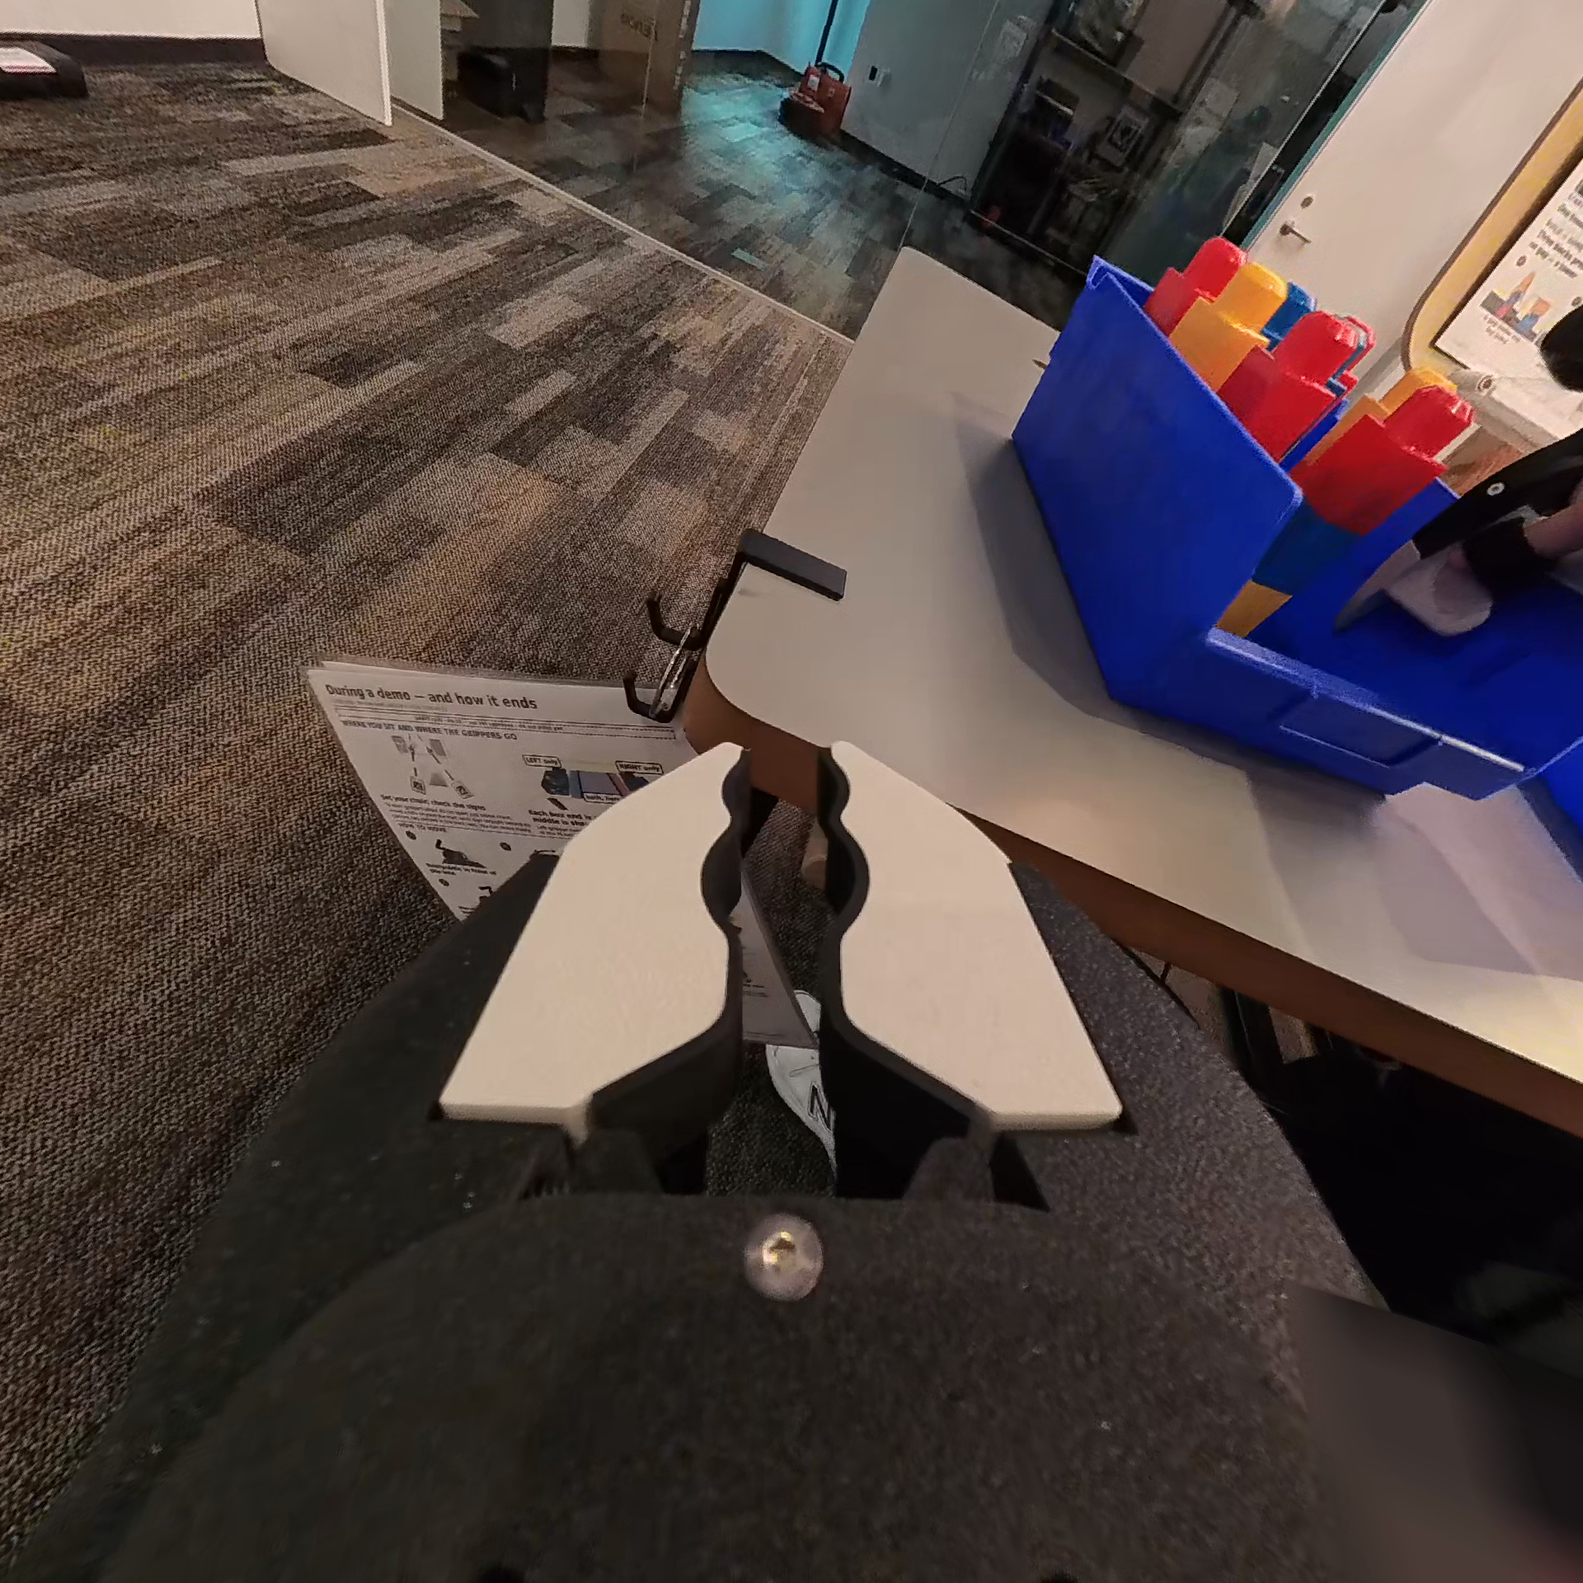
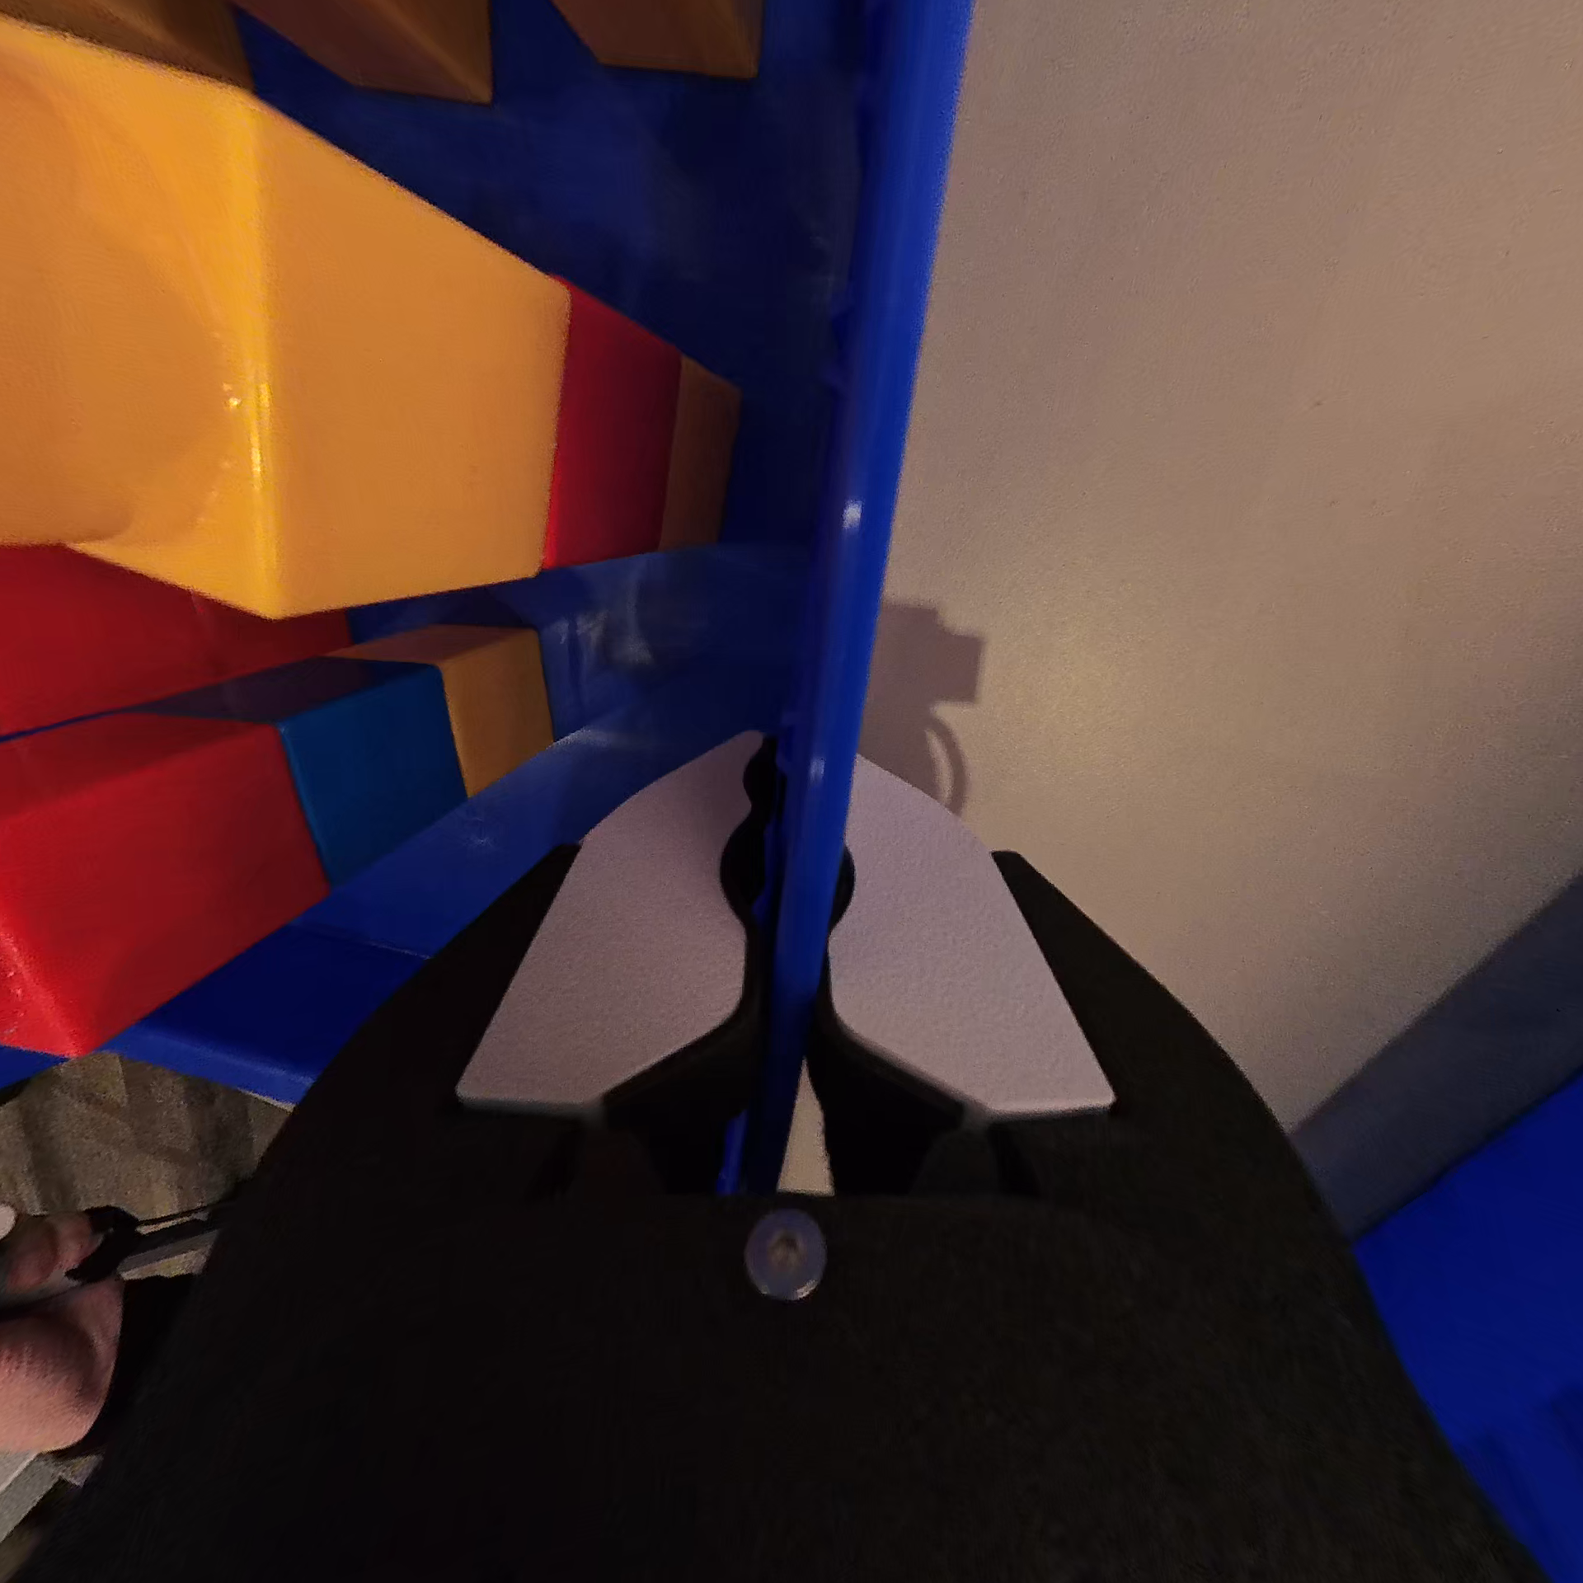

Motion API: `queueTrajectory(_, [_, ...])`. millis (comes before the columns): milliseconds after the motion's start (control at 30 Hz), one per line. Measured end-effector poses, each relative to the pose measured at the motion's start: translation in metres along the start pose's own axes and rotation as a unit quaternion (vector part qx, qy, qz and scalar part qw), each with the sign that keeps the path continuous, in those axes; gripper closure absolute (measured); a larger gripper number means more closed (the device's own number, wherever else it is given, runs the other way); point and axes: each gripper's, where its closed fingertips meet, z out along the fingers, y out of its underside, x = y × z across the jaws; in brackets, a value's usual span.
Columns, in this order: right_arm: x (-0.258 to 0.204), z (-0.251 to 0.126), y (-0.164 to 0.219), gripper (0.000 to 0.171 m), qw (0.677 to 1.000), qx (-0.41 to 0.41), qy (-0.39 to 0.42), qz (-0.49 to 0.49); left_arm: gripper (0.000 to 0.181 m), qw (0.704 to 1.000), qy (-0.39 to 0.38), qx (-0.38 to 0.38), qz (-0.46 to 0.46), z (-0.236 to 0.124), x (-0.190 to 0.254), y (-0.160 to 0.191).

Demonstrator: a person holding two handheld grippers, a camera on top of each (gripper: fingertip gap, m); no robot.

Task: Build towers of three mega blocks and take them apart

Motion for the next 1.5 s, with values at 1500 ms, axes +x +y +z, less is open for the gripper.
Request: queueTrajectory(1500, [0.02, -0.123, 0.022, 0.133, 0.956, 0.169, -0.189, -0.15, 0.143, 0.874, -0.04, -0.425, 0.231, 0.211, 0.17, -0.015])
